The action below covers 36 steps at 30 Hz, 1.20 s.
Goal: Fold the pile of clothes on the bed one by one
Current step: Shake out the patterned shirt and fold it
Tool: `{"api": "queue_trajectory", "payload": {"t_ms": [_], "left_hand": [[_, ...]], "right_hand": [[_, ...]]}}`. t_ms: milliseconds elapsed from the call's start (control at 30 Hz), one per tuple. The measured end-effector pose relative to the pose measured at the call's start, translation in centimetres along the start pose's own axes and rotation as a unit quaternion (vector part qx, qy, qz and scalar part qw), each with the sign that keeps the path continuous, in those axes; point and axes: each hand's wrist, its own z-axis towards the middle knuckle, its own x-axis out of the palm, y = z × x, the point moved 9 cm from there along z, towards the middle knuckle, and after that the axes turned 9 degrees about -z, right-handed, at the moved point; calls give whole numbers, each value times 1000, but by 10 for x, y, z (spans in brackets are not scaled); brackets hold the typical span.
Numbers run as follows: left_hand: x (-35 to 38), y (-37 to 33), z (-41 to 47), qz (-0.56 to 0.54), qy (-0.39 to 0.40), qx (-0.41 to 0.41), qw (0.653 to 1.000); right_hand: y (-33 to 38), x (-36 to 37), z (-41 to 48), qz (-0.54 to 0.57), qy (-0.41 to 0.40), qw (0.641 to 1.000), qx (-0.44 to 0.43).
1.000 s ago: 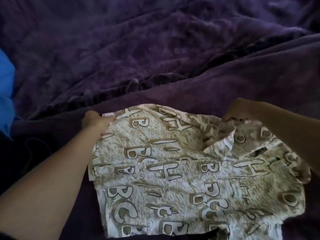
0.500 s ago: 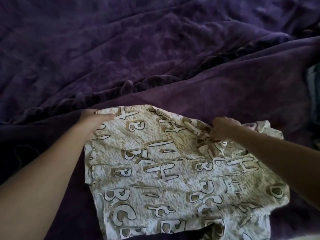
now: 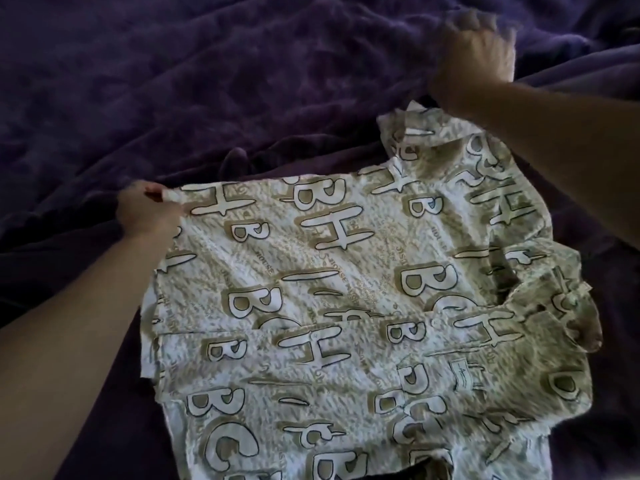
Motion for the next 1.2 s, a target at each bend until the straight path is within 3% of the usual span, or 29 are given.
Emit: {"api": "queue_trajectory", "payload": {"t_ms": [67,167,233,300,333,400,467,533,600,633,700,767,833,933,1100,1133,1200], "left_hand": [[5,2,0,12,1,5,1000],[8,1,4,47,1,29,999],[10,2,8,55,3,39,998],[12,2,12,66,4,52,996],[13,-1,11,78,3,66,995],[17,-15,2,128,-13,127,983],[25,-39,-24,174,-28,228,958],[47,-61,-64,175,9,332,927],[77,-71,-105,191,85,401,892],[91,-70,-122,206,122,419,876],[113,-66,-141,232,166,425,859],[124,-66,-146,241,168,409,864],[131,-72,-146,239,153,408,868],[143,-78,-137,251,151,401,868],[142,-81,-91,331,128,375,856],[141,-81,-85,348,132,372,850],[141,-84,-79,365,143,363,845]], "right_hand": [[9,19,-26,30,15,998,-44],[-12,75,-60,19,146,988,-41],[-62,99,-57,28,172,980,94],[-105,95,-45,55,105,965,235],[-113,87,-37,67,66,961,261],[-98,71,-20,113,10,970,216],[-57,56,-14,175,-11,979,106],[-11,61,-16,136,37,990,-29],[5,90,-26,6,128,986,-109],[-9,98,-23,-18,148,986,-80],[-60,85,-5,54,84,991,86],[-109,66,7,116,20,965,233],[-112,56,23,124,28,971,203],[-70,74,30,152,153,973,83],[-54,117,22,46,301,952,23],[-56,114,19,19,300,954,4],[-61,88,17,-5,210,977,-37]]}}
